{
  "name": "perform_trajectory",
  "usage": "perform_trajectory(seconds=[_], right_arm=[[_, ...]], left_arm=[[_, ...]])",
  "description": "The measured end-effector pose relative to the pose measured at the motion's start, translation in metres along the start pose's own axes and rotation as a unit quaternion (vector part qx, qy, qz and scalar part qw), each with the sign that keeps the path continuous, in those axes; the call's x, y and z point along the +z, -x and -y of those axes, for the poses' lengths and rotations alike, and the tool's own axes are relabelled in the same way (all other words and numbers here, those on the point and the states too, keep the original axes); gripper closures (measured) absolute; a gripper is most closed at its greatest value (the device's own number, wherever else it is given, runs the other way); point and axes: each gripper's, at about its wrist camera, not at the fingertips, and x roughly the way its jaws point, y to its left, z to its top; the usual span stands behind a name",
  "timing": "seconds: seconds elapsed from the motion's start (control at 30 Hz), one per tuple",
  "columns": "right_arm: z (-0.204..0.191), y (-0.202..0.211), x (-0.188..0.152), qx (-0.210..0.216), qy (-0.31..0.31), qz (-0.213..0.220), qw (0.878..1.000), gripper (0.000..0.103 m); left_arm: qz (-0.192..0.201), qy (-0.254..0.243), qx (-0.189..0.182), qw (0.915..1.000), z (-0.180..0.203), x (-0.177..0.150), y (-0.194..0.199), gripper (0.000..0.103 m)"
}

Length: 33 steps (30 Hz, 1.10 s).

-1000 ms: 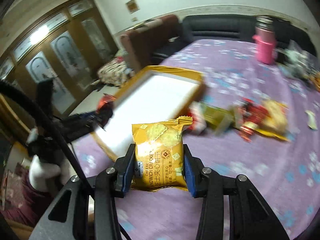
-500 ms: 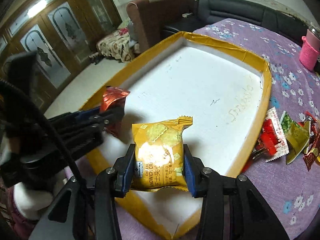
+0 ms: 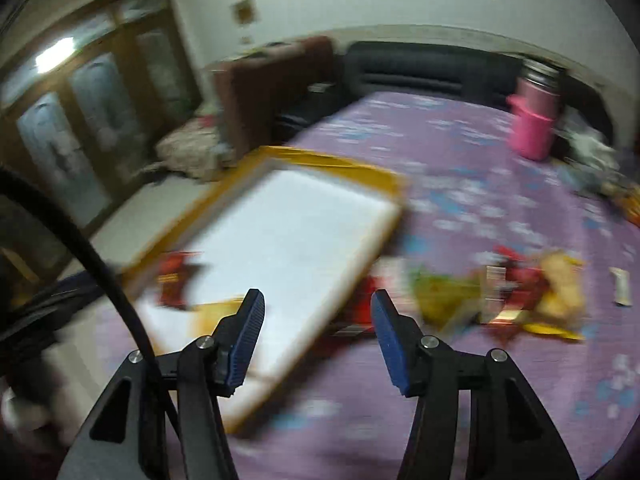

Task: Organize snacks
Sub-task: 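Open both grippers to drop the packets into the white tray, then grasp the green-and-yellow chip bag with the right gripper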

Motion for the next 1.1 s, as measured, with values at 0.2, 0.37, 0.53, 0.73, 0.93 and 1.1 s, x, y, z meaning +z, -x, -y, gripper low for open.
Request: perform_trajectory(seconds=[0.2,0.37,0.53,0.73,0.93,1.1], right_arm=[[0.029,-0.040,0.010,-0.027,-0.041,-0.019,0.999,0.049],[0.007,-0.081,0.018,-0.051,0.009,-0.060,0.997,0.048],[0.005,-0.065,-0.003,-0.089,0.043,-0.084,0.992,0.056],[0.059,-0.026,-0.051,-0.033,-0.056,-0.137,0.988,0.070],[0.094,0.025,-0.074,-0.010,-0.088,-0.066,0.994,0.051],[0.090,0.021,-0.078,0.006,-0.084,-0.052,0.995,0.051]], left_arm=[[-0.005,-0.017,-0.011,0.9998,0.018,-0.001,0.000,0.027],[-0.014,-0.016,-0.017,0.9996,0.025,-0.005,0.000,0.027],[-0.022,-0.019,-0.021,0.9994,0.030,-0.009,-0.005,0.026],[-0.033,-0.029,-0.035,0.9984,0.043,-0.016,-0.009,0.026],[-0.053,-0.048,-0.053,0.9961,0.066,-0.024,-0.013,0.026],[-0.072,-0.075,-0.065,0.9925,0.091,-0.032,-0.016,0.026]])
